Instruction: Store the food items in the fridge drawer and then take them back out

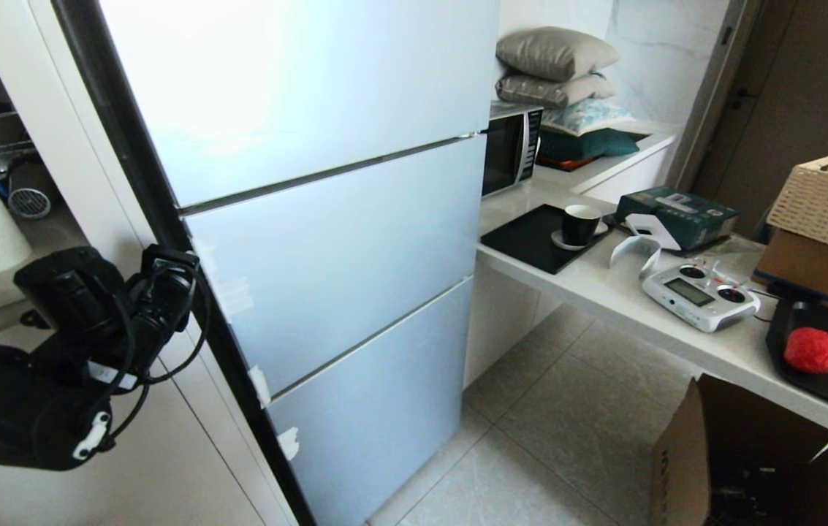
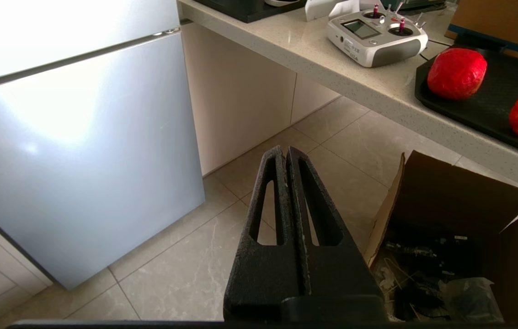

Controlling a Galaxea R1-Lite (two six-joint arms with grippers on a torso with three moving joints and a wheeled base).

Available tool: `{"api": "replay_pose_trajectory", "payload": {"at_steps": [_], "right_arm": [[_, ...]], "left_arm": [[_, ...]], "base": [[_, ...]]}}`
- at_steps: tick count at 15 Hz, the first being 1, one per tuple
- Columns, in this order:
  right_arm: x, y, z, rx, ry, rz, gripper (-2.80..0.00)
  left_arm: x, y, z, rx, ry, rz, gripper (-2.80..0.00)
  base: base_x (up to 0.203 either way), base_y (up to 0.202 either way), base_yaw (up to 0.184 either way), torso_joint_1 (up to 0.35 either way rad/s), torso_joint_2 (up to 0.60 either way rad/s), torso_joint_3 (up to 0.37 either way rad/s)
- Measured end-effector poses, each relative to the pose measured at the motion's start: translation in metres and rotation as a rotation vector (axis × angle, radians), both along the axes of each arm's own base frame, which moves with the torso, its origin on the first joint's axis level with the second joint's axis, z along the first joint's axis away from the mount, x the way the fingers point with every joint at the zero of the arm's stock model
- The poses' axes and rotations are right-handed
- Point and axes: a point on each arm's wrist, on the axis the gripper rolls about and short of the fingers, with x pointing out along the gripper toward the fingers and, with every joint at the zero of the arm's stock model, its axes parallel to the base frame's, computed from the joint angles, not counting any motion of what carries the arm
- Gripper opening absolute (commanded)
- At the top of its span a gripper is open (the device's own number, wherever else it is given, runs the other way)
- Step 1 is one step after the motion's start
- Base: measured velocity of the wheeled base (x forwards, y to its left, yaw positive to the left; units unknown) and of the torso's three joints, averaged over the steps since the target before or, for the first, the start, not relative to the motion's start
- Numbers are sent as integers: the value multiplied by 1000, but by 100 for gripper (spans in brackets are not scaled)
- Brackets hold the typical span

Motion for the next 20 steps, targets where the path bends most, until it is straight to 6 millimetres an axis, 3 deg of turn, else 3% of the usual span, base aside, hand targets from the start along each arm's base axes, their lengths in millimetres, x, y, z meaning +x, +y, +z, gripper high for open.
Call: {"api": "replay_pose_trajectory", "payload": {"at_steps": [11,17,20], "right_arm": [[0,0,0,0,0,0,-280],[0,0,0,0,0,0,-280],[0,0,0,0,0,0,-280]], "left_arm": [[-23,-11,0,9,24,-78,-280],[-73,-38,2,18,44,-241,-280],[-101,-40,1,29,55,-382,-280]], "base": [[0,0,0,0,0,0],[0,0,0,0,0,0],[0,0,0,0,0,0]]}}
